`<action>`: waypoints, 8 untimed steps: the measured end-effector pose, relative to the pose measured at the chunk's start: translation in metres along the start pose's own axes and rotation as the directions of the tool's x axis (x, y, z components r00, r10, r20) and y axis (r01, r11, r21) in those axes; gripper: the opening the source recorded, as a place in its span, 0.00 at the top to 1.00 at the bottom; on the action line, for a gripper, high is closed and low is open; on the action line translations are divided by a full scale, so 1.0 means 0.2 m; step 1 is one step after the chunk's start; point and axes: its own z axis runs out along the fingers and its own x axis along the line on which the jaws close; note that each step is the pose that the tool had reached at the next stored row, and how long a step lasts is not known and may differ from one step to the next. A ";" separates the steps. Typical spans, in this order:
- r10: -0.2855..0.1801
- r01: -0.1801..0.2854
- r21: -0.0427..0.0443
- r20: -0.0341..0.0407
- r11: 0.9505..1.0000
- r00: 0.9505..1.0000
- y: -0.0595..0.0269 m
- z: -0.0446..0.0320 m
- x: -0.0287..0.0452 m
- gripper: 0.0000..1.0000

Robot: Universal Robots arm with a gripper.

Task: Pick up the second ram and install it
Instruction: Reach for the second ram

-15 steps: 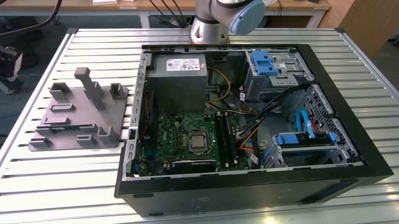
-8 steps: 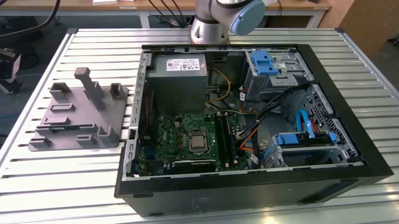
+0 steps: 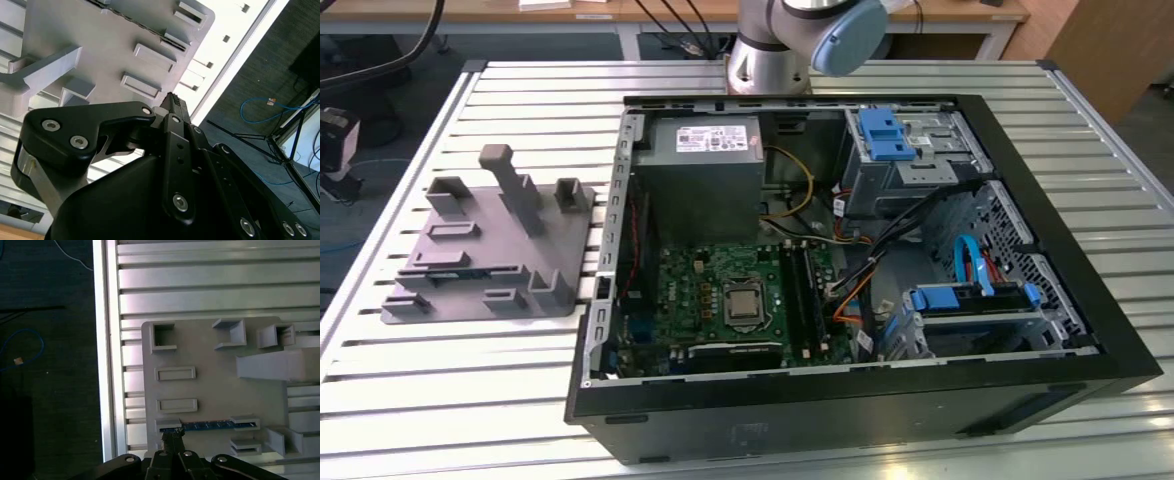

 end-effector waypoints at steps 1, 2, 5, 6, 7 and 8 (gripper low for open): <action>0.000 0.000 0.000 0.000 1.000 1.000 -0.001 0.003 0.004 0.90; 0.000 0.000 0.000 0.000 1.000 1.000 -0.003 0.005 0.008 0.90; 0.000 0.000 0.000 0.000 1.000 1.000 -0.008 0.015 0.022 0.90; 0.000 0.000 0.000 0.000 1.000 1.000 -0.010 0.019 0.027 0.90; 0.000 0.000 0.000 0.000 1.000 1.000 -0.012 0.022 0.031 0.90; 0.000 0.000 0.000 0.000 1.000 1.000 -0.014 0.027 0.036 0.90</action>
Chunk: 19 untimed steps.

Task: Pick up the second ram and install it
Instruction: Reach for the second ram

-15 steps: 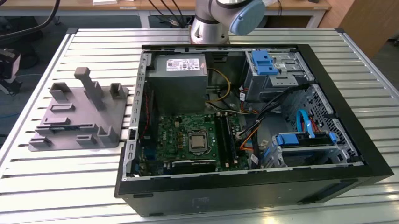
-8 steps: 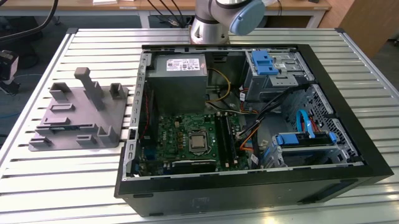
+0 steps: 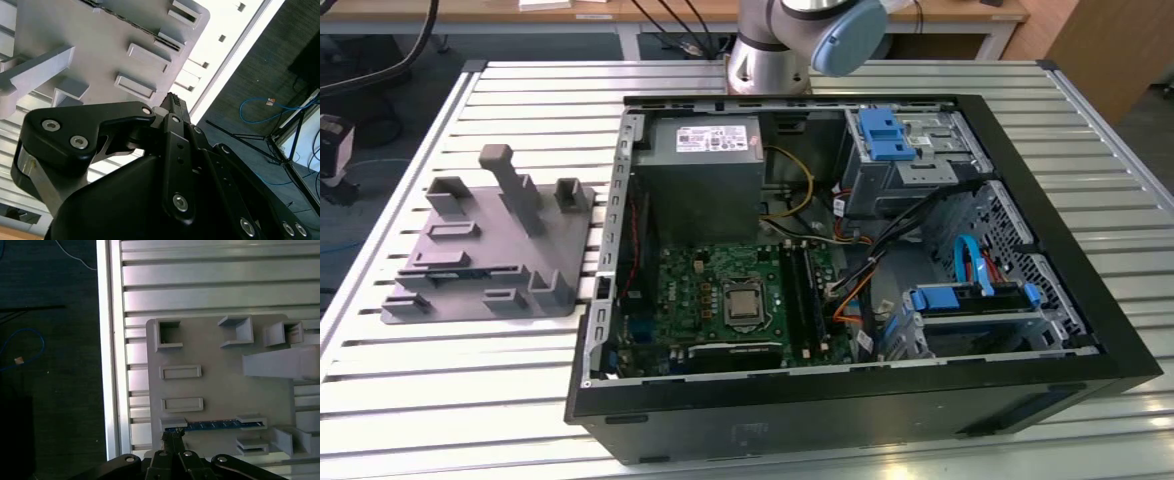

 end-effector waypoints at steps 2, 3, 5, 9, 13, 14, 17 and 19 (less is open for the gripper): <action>0.000 0.000 0.000 0.000 1.000 1.000 -0.005 0.009 0.009 0.90; 0.000 0.000 0.000 0.000 1.000 1.000 -0.009 0.016 0.010 0.90; 0.000 0.000 0.000 0.000 1.000 1.000 -0.017 0.034 0.009 0.90; -0.001 0.001 0.000 -0.001 1.000 1.000 -0.019 0.068 -0.025 0.90; -0.002 0.002 0.002 -0.001 1.000 1.000 -0.016 0.100 -0.096 0.90; -0.002 0.002 0.002 -0.001 1.000 1.000 -0.015 0.108 -0.111 0.90; -0.003 0.003 0.003 -0.001 1.000 1.000 -0.013 0.130 -0.146 0.90; -0.003 0.003 0.004 -0.001 1.000 1.000 -0.012 0.145 -0.167 0.90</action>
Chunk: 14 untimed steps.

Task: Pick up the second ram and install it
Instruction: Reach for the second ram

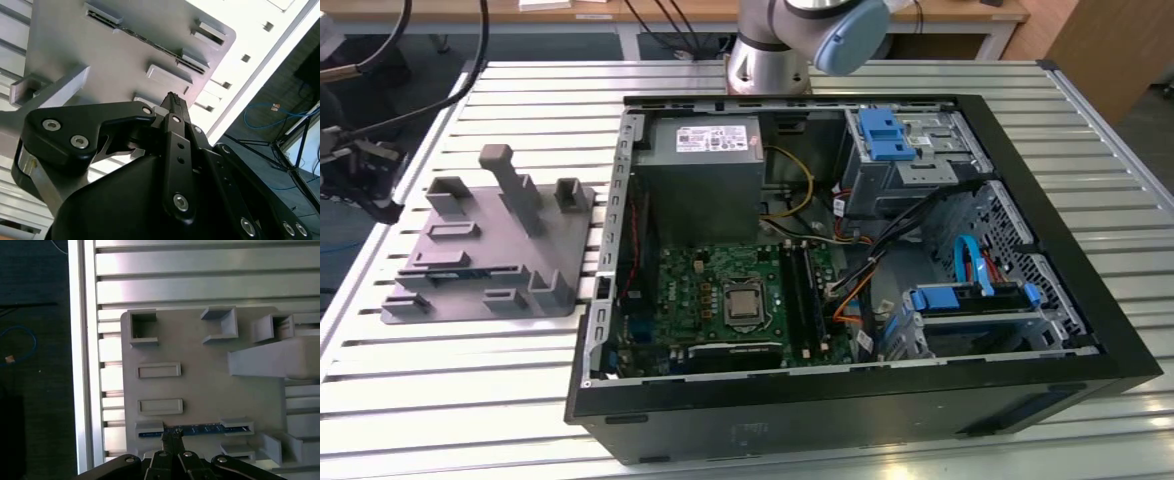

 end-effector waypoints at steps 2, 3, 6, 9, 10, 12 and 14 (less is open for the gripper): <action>0.000 0.000 0.000 0.000 1.000 1.000 0.000 0.019 -0.016 0.90; 0.000 0.000 0.000 0.000 1.000 1.000 0.000 0.028 -0.021 0.90; 0.000 0.000 0.000 0.000 1.000 1.000 0.000 0.051 -0.036 0.90; 0.000 0.000 0.001 0.000 1.000 1.000 0.000 0.071 -0.048 0.90; 0.000 0.000 0.001 -0.001 1.000 1.000 0.000 0.077 -0.052 0.90; 0.000 0.000 0.001 -0.001 1.000 1.000 0.000 0.091 -0.060 0.90; 0.000 0.000 0.001 -0.001 1.000 1.000 0.000 0.109 -0.070 0.90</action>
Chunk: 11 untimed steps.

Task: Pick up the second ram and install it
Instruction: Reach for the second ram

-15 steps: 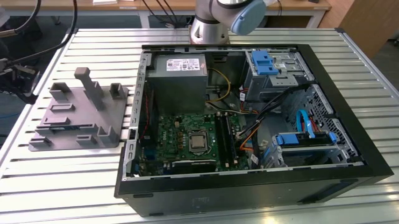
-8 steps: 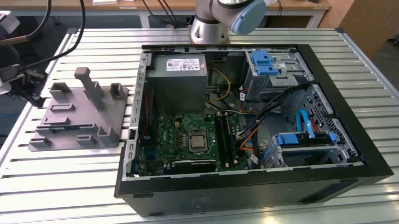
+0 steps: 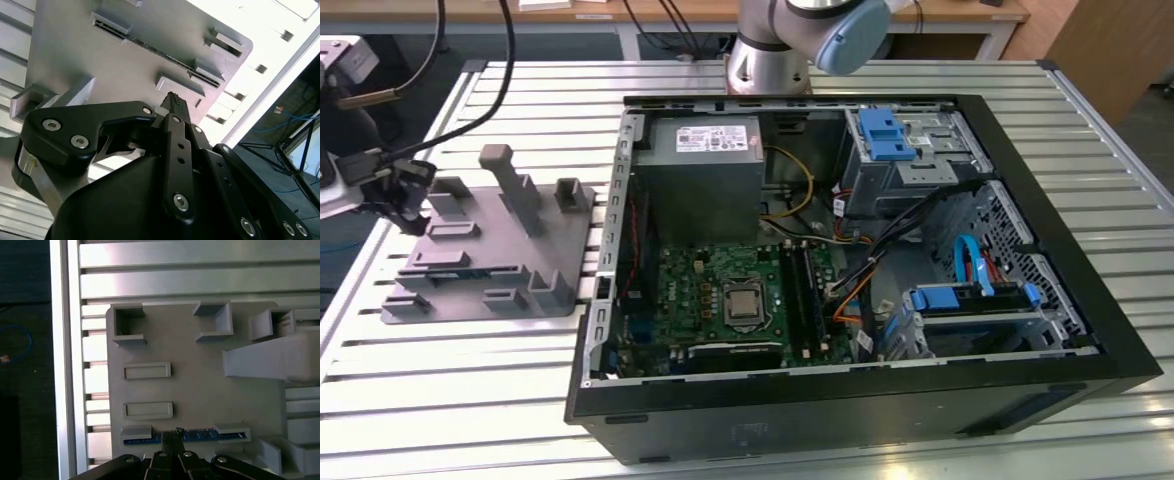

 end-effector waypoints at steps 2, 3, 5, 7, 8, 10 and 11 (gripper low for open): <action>0.000 0.000 0.000 -0.001 1.000 1.000 -0.010 0.018 -0.006 0.90; 0.000 0.000 0.000 -0.001 1.000 1.000 -0.024 0.026 -0.008 0.90; 0.000 0.000 0.000 -0.001 1.000 1.000 -0.051 0.043 -0.013 0.90; 0.000 0.000 0.000 -0.001 1.000 1.000 -0.075 0.061 -0.021 0.90; 0.000 0.000 0.000 -0.001 1.000 1.000 -0.083 0.071 -0.029 0.90; 0.000 0.000 0.000 -0.002 1.000 1.000 -0.089 0.087 -0.053 0.90; -0.001 0.001 0.000 -0.002 1.000 1.000 -0.089 0.096 -0.069 0.90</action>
